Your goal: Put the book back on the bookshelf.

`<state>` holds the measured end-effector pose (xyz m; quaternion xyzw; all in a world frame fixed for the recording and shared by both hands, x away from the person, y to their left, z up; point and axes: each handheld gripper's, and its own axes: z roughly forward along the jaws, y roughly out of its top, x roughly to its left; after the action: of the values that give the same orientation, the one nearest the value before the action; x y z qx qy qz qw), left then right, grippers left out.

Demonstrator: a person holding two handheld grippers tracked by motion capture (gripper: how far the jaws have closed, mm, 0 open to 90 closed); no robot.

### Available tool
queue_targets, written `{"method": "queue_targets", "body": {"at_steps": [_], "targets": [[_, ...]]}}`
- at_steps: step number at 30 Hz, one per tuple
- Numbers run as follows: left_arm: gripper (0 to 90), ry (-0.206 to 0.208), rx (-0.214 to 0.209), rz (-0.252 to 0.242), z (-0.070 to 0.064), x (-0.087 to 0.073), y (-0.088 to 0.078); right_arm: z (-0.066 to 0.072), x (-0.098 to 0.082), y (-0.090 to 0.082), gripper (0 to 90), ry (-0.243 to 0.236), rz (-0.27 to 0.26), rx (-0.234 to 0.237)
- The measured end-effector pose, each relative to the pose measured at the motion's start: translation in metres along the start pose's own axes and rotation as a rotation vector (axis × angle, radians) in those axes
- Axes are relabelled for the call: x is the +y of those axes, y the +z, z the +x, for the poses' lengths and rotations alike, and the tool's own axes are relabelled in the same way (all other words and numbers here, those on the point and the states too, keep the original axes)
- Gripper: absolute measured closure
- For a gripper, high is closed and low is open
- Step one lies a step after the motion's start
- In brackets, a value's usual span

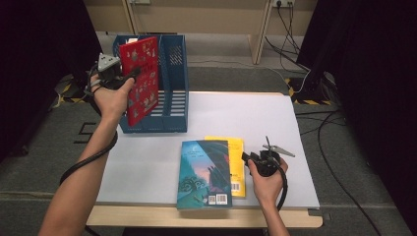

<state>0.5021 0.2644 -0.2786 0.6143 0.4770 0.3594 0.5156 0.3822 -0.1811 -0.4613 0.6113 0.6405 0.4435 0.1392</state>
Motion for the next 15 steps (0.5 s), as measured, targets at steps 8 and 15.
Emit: {"method": "queue_targets", "body": {"at_steps": [8, 15], "targets": [[79.3, 0.004, -0.002, -0.029, 0.002, 0.000, 0.007, 0.001, 0.000, 0.000, 60.3, 0.005, 0.003, 0.002], [79.3, 0.004, 0.002, -0.033, 0.002, 0.001, 0.013, 0.001, -0.001, 0.001, 60.3, 0.006, 0.006, 0.003]]}}
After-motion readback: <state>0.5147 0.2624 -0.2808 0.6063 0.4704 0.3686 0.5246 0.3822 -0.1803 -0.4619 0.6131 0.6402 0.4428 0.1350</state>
